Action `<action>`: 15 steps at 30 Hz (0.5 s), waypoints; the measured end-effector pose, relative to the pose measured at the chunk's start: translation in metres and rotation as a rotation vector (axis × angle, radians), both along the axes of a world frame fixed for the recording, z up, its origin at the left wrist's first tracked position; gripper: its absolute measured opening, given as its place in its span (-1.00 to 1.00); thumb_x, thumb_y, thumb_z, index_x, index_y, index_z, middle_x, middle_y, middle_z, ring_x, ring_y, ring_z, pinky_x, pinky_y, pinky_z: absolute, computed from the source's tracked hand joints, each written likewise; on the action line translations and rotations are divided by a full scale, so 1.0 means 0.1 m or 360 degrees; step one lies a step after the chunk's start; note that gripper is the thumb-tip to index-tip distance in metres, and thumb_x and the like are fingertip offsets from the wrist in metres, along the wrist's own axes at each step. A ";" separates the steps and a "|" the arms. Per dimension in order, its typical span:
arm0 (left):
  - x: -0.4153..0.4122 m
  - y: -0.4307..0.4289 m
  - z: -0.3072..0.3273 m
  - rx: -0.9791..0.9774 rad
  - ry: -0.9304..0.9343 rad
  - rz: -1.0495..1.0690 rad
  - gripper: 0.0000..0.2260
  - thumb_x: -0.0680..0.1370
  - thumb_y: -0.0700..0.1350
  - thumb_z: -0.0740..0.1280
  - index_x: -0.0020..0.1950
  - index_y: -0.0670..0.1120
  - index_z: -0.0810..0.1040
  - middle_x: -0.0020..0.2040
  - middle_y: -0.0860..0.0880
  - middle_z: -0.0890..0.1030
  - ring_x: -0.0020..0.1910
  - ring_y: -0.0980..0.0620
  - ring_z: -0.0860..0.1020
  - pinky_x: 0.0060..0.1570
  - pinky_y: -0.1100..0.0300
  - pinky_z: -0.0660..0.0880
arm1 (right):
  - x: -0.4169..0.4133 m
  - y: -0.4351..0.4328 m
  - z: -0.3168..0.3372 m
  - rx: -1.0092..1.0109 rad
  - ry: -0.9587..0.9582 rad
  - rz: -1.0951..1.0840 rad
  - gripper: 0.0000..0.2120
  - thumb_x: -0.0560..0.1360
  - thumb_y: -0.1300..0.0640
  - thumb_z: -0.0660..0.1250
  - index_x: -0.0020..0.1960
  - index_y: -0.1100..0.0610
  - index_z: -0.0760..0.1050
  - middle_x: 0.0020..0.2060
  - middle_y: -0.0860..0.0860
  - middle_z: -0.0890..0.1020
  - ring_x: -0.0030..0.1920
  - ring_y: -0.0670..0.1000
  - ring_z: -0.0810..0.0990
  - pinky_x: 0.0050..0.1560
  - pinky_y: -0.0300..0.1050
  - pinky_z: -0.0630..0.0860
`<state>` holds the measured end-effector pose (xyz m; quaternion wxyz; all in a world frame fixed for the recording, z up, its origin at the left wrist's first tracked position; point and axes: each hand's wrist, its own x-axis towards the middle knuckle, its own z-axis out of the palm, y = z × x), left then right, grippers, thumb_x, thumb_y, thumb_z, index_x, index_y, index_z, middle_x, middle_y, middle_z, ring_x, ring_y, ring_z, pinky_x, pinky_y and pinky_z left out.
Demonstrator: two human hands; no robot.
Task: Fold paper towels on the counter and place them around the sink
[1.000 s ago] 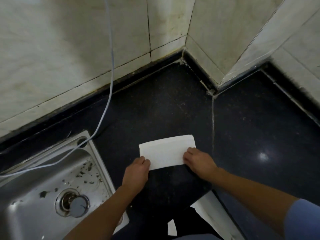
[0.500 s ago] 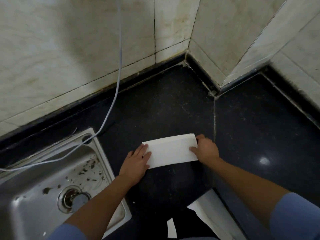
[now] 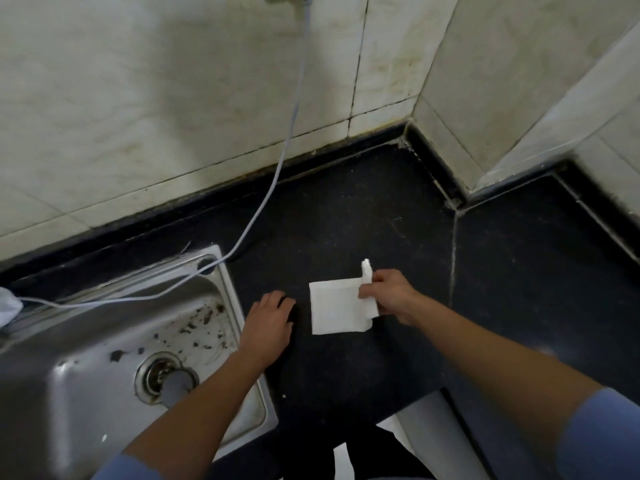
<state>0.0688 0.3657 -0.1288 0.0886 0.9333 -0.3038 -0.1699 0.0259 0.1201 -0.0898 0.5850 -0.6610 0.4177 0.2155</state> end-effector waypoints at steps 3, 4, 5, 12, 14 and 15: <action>-0.01 0.18 0.02 0.0004 0.0034 0.0104 -0.65 0.49 -0.14 0.34 0.28 -0.10 0.49 0.22 -0.10 0.48 0.19 -0.12 0.45 0.12 0.05 0.43 | 0.13 0.38 -0.13 -0.0150 -0.0003 0.0170 -0.84 0.41 0.30 0.43 -0.27 0.14 0.48 -0.18 0.10 0.60 -0.14 0.07 0.61 -0.31 -0.07 0.59; -0.02 0.23 0.02 -0.0008 0.0049 0.0133 -0.66 0.48 -0.17 0.35 0.26 -0.12 0.51 0.18 -0.12 0.50 0.15 -0.13 0.48 0.08 0.03 0.45 | 0.16 0.47 -0.19 -0.0187 0.0017 0.0211 -0.81 0.41 0.30 0.42 -0.30 0.12 0.47 -0.22 0.08 0.59 -0.14 0.07 0.61 -0.27 -0.04 0.61; -0.03 0.29 0.02 -0.0012 0.0063 0.0154 -0.66 0.47 -0.18 0.36 0.24 -0.13 0.52 0.15 -0.13 0.52 0.12 -0.15 0.49 0.06 0.03 0.46 | 0.18 0.55 -0.25 -0.0227 0.0042 0.0261 -0.81 0.41 0.28 0.43 -0.30 0.12 0.47 -0.23 0.06 0.58 -0.12 0.08 0.62 -0.20 0.00 0.64; -0.07 0.35 0.02 -0.0008 0.0068 0.0200 -0.67 0.54 -0.11 0.28 0.31 -0.07 0.45 0.24 -0.07 0.45 0.18 -0.05 0.44 0.15 0.10 0.44 | 0.22 0.76 -0.37 -0.0326 0.0039 0.0573 -0.81 0.38 0.09 0.50 -0.21 0.18 0.54 -0.20 0.13 0.67 -0.19 0.15 0.68 -0.07 0.06 0.63; -0.05 0.25 0.04 -0.0042 0.0049 0.0161 -0.66 0.56 -0.09 0.27 0.33 -0.06 0.44 0.29 -0.06 0.42 0.22 -0.04 0.42 0.17 0.11 0.43 | 0.15 0.65 -0.34 -0.0342 -0.0078 0.0568 -0.82 0.43 0.09 0.47 -0.06 0.17 0.57 -0.21 0.07 0.65 -0.22 0.08 0.67 -0.11 -0.01 0.62; -0.04 0.18 0.05 -0.0065 0.0038 0.0115 -0.66 0.57 -0.08 0.26 0.35 -0.07 0.43 0.33 -0.07 0.39 0.26 -0.04 0.40 0.20 0.10 0.42 | 0.09 0.57 -0.32 -0.0539 -0.0184 0.0675 -0.84 0.47 0.09 0.42 0.00 0.14 0.58 -0.18 0.04 0.66 -0.17 0.05 0.66 -0.09 -0.05 0.59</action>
